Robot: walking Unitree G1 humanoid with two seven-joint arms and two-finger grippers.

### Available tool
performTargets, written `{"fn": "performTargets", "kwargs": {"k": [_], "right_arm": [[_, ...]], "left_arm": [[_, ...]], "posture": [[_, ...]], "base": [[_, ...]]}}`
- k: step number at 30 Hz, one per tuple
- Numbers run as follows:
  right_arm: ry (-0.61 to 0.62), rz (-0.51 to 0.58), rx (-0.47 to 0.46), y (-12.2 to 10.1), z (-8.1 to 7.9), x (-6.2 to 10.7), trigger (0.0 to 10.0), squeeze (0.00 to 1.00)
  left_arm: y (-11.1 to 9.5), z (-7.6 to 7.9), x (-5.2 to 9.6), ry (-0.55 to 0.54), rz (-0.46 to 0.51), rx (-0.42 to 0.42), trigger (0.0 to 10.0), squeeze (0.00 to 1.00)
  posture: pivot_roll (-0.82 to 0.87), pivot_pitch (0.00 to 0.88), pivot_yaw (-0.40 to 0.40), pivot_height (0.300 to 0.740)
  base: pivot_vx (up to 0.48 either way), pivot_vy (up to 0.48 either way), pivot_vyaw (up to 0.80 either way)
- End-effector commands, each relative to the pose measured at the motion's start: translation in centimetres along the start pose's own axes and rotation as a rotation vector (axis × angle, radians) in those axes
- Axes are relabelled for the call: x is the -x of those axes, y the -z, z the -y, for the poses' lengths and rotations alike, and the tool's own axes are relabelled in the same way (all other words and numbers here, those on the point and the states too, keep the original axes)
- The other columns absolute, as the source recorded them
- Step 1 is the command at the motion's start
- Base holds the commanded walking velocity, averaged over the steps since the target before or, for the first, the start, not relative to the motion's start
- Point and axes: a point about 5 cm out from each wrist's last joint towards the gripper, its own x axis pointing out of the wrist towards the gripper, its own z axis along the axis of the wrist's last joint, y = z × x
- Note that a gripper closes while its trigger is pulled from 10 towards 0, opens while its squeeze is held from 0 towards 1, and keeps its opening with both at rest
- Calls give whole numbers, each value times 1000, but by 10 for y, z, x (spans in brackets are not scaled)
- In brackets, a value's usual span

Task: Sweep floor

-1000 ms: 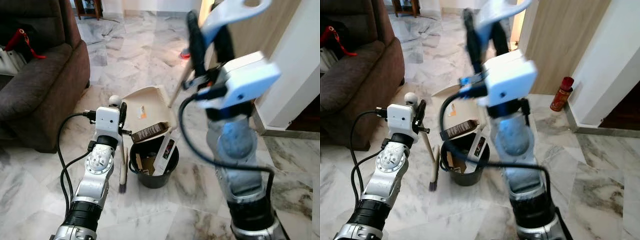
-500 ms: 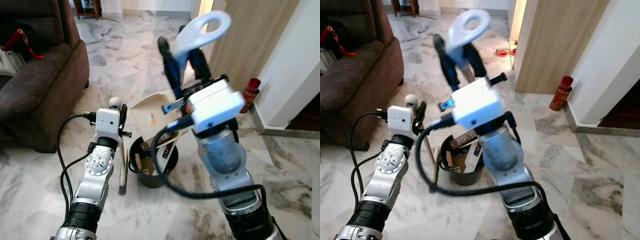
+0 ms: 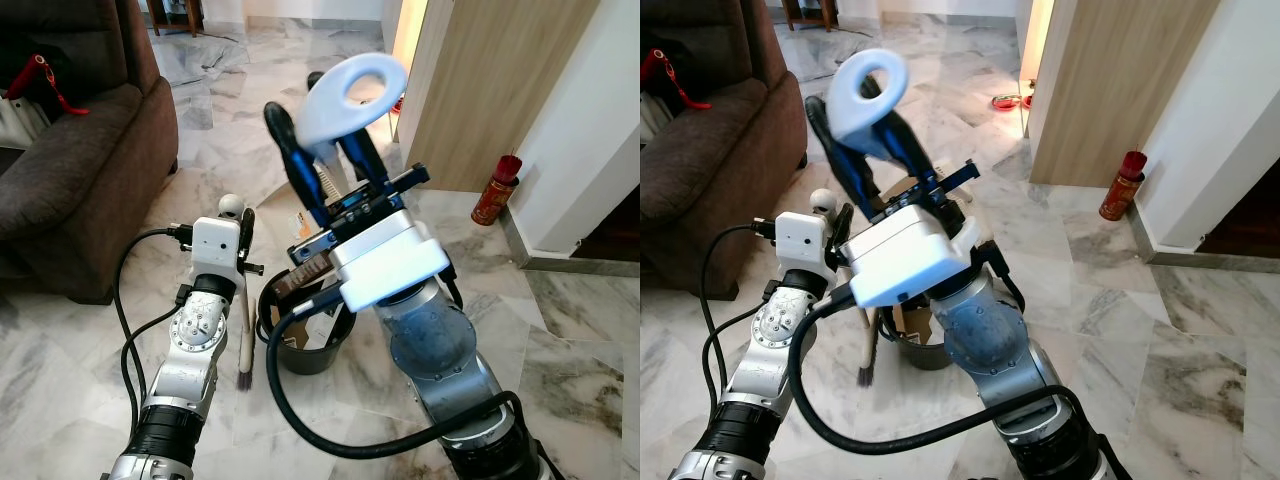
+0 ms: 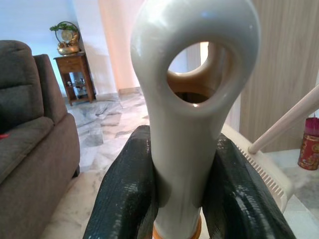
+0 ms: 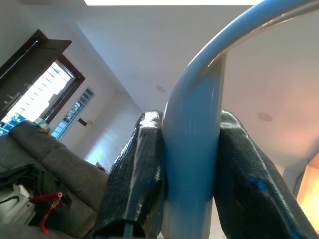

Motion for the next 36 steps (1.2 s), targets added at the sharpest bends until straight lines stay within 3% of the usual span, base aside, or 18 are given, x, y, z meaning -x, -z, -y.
{"fn": "performTargets", "kwargs": {"k": [1,5,8,10,11,12,13,14,15,21,26,28,32,36], "right_arm": [[16,122,27,-23,5,-4,10000,0],[47,86,24,-17,9,-4,10000,0],[66,14,104,-3,18,-1,10000,0],[130,-57,123,9,32,2,10000,0],[201,-108,143,17,47,6,10000,0],[201,-108,143,17,47,6,10000,0],[290,-168,173,26,65,10,10000,0],[290,-168,173,26,65,10,10000,0],[349,-211,201,32,80,15,10000,0],[461,-275,258,41,107,29,10000,0],[534,-377,349,53,127,52,10000,0],[554,-403,333,57,129,57,10000,0],[632,-509,195,73,128,77,10000,0],[663,-586,148,85,126,97,10000,0]], "left_arm": [[-15,1,-2,5,82,-5,10000,0],[-15,1,-3,7,82,-5,10000,0],[-15,1,-3,9,81,-4,10000,0],[-15,2,-2,12,81,-3,10000,0],[-15,3,-2,13,80,-2,10000,0],[-15,3,-2,13,80,-2,10000,0],[-15,2,-2,13,80,-2,10000,0],[-15,2,-2,13,80,-2,10000,0],[-15,3,-2,13,79,-2,10000,0],[-15,3,-2,14,79,-2,10000,0],[-14,3,-2,20,76,1,10000,0],[-14,3,-2,21,76,2,10000,0],[-14,4,-2,26,75,2,10000,0],[-14,5,-1,29,74,5,10000,0]], "posture": [[73,124,-36,740],[75,123,-35,740],[73,123,-36,740],[75,124,-36,740],[75,124,-36,740],[75,124,-36,740],[76,124,-35,740],[76,124,-35,740],[74,124,-36,740],[73,125,-35,740],[73,127,-35,740],[73,127,-35,740],[75,128,-35,740],[74,129,-34,740]], "base": [[0,0,0],[0,0,0],[0,0,0],[0,0,0],[0,0,0],[0,0,0],[0,0,0],[0,0,0],[0,0,0],[0,0,0],[0,0,0],[0,0,0],[0,0,0],[0,0,0]]}}
